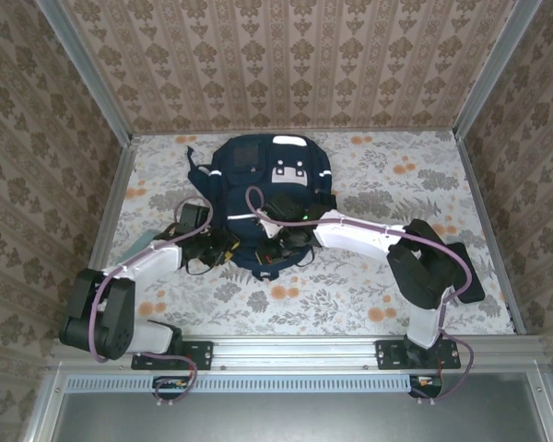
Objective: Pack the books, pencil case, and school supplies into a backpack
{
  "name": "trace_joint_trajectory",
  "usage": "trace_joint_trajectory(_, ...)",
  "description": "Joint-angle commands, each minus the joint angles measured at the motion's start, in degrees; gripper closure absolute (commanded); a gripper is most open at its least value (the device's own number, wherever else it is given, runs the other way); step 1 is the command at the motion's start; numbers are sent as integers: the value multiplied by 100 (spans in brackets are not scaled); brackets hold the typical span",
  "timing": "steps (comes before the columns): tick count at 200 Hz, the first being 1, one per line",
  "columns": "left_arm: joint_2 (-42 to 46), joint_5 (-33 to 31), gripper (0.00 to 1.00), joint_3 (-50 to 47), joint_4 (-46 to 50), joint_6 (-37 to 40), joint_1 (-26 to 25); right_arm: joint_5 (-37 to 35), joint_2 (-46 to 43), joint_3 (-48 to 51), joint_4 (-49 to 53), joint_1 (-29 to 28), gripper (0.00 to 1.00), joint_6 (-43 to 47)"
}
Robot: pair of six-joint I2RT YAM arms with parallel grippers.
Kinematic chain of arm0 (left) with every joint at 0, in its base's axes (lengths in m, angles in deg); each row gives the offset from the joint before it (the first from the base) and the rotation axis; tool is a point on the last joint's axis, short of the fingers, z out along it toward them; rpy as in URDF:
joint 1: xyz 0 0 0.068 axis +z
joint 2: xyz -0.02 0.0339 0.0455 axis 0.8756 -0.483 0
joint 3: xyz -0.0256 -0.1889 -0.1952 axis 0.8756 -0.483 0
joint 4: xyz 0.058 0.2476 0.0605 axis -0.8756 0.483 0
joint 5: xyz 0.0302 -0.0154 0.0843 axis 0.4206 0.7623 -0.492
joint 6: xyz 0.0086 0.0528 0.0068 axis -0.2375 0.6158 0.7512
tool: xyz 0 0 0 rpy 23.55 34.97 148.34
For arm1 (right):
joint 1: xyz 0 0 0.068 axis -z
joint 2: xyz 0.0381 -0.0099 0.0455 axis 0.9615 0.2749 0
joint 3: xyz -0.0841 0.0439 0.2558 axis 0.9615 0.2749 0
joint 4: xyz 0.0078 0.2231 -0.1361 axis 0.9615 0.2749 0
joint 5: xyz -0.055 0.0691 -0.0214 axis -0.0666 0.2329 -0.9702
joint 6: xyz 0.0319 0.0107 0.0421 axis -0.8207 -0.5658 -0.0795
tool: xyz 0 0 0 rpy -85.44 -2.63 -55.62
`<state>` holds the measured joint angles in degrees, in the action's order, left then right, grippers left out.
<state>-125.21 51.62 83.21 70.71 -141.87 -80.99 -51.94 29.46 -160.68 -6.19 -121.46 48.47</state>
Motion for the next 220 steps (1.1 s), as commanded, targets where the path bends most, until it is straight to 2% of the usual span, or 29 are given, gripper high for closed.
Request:
trace_joint_trajectory(1,-68,-191,81,72,-20,167,-34,-1060,-495,155,886,-34,100,121)
trace_joint_trajectory(26,-64,-433,87,90,217,348,-20,-2103,-840,376,1425,50,100,7)
trace_joint_trajectory(54,-59,-491,91,73,252,421,9,-2820,-1198,710,1708,412,100,-123)
trace_joint_trajectory(83,-42,-431,92,125,213,525,10,-3361,-1316,879,1814,889,100,-186)
trace_joint_trajectory(108,-16,-320,92,281,155,725,-6,-3435,-1433,871,1793,1057,100,-171)
trace_joint_trajectory(129,-120,-223,93,617,208,1014,-56,-3064,-1696,992,1663,1046,100,-124)
trace_joint_trajectory(153,-331,-203,92,1004,422,1295,-103,-2084,-2096,1415,1333,952,100,28)
trace_joint_trajectory(166,-438,-214,92,1160,516,1416,-104,-1503,-2279,1645,1136,779,100,81)
trace_joint_trajectory(188,-654,-316,91,1456,730,1676,-99,-945,-2447,1943,704,379,100,-18)
trace_joint_trajectory(202,-768,-455,83,1623,927,1807,-89,-835,-2361,1987,457,203,100,-182)
trace_joint_trajectory(220,-736,-612,63,1699,1142,1813,-86,-838,-2137,1882,240,137,100,-327)
